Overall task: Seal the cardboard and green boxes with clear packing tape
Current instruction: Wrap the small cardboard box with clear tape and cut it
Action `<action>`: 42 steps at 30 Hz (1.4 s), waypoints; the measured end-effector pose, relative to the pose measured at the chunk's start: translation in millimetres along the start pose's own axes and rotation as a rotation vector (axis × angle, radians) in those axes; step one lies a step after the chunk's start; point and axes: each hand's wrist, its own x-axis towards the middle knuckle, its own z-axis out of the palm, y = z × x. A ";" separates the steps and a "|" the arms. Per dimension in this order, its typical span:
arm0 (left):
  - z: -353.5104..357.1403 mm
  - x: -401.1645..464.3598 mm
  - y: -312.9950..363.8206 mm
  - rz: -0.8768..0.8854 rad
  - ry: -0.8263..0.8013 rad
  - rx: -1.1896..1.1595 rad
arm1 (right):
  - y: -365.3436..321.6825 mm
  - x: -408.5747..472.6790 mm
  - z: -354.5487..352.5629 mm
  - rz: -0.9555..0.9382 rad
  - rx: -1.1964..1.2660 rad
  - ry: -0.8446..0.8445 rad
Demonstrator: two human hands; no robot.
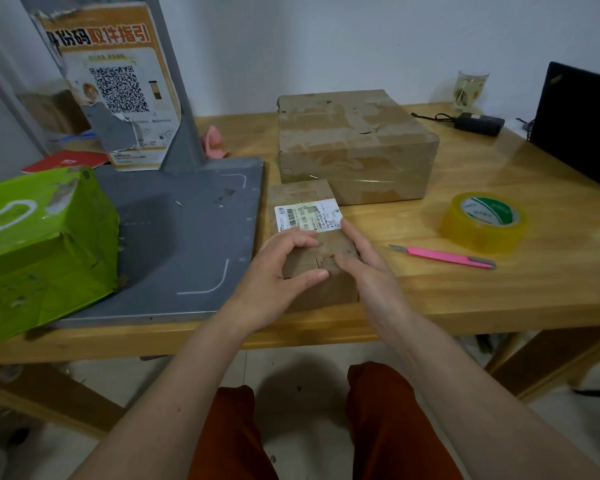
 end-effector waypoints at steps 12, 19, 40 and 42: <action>0.2 -8.5 4.7 0.016 0.206 0.002 | 5.4 3.6 -3.6 0.009 0.034 -0.011; 10.9 -12.9 4.7 0.074 0.435 0.114 | 2.8 2.6 -6.3 0.008 0.072 -0.031; 28.5 -9.0 11.7 -0.061 0.345 0.061 | 5.4 2.7 -4.8 0.015 0.080 0.020; 28.2 -5.9 15.3 -0.117 0.332 0.043 | 4.6 5.1 -4.1 0.027 0.080 0.041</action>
